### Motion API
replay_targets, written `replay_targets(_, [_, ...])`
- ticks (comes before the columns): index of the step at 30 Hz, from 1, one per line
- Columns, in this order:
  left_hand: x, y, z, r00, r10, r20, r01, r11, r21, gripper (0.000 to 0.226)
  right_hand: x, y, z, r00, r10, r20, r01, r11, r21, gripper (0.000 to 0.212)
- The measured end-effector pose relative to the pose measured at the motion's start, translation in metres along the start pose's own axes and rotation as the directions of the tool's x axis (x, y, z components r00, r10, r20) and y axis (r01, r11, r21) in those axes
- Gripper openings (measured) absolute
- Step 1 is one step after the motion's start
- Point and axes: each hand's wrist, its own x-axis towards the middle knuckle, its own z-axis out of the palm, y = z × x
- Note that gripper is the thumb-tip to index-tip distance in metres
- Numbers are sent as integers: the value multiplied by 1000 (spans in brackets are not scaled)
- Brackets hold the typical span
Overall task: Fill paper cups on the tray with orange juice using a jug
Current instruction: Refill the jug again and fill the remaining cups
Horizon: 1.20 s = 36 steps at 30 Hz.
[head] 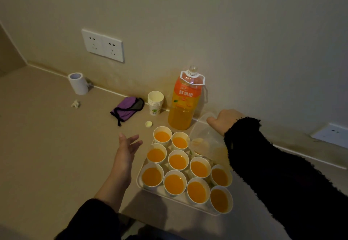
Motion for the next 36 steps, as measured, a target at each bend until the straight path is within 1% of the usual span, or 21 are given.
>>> replay_targets(10, [15, 2, 0, 1000, -22, 11, 22, 1000, 15, 67, 18, -21, 2, 999, -13, 37, 16, 995, -96, 45])
replay_targets(20, [28, 0, 4, 999, -46, 19, 45, 999, 16, 67, 29, -27, 7, 999, -24, 44, 29, 993, -111, 45])
replay_targets(26, [31, -1, 4, 998, -66, 18, 66, 998, 17, 63, 35, -27, 10, 998, -38, 42, 43, 990, -133, 47])
replay_targets(30, [31, -2, 3, 998, -62, 23, 62, 998, 22, 64, 38, -29, 12, 998, -61, 23, 64, 987, -147, 47])
replay_targets(36, [33, -2, 2, 998, -67, 8, 67, 998, 20, 64, 39, -32, 13, 997, -63, 38, 67, 987, -144, 48])
